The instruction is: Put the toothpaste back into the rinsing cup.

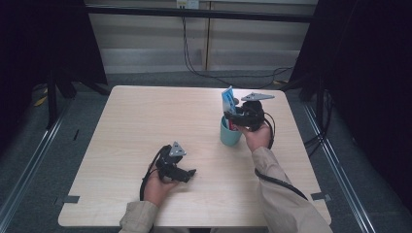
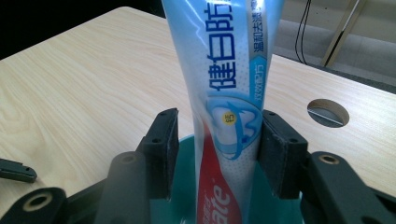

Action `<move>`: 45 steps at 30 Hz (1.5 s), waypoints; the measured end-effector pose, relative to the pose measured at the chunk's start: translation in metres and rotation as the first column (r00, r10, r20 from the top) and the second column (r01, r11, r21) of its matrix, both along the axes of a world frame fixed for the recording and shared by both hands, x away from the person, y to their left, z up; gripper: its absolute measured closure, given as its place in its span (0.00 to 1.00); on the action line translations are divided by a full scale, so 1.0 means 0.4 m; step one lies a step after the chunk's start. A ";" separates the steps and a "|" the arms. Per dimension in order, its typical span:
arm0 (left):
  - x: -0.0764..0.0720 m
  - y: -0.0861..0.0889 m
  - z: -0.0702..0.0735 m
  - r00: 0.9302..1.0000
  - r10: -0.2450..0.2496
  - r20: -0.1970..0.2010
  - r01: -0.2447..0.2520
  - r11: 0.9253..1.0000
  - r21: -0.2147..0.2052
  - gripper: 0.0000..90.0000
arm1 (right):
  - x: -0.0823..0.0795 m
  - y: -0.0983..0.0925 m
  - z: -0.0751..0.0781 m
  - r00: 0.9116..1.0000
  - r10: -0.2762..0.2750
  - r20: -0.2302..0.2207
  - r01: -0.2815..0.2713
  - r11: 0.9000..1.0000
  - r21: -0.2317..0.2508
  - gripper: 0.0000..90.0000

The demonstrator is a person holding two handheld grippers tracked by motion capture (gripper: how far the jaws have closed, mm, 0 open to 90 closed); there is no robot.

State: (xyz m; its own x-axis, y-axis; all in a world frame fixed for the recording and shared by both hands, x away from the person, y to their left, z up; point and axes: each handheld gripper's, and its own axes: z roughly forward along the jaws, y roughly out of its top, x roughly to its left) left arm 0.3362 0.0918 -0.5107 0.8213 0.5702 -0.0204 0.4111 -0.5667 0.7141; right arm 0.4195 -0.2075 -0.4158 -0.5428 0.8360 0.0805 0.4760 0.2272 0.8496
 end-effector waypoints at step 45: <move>-0.001 0.000 0.000 1.000 -0.007 0.001 0.007 1.000 -0.004 0.11 | -0.026 -0.021 0.047 0.999 -0.013 -0.036 0.014 0.999 0.035 0.18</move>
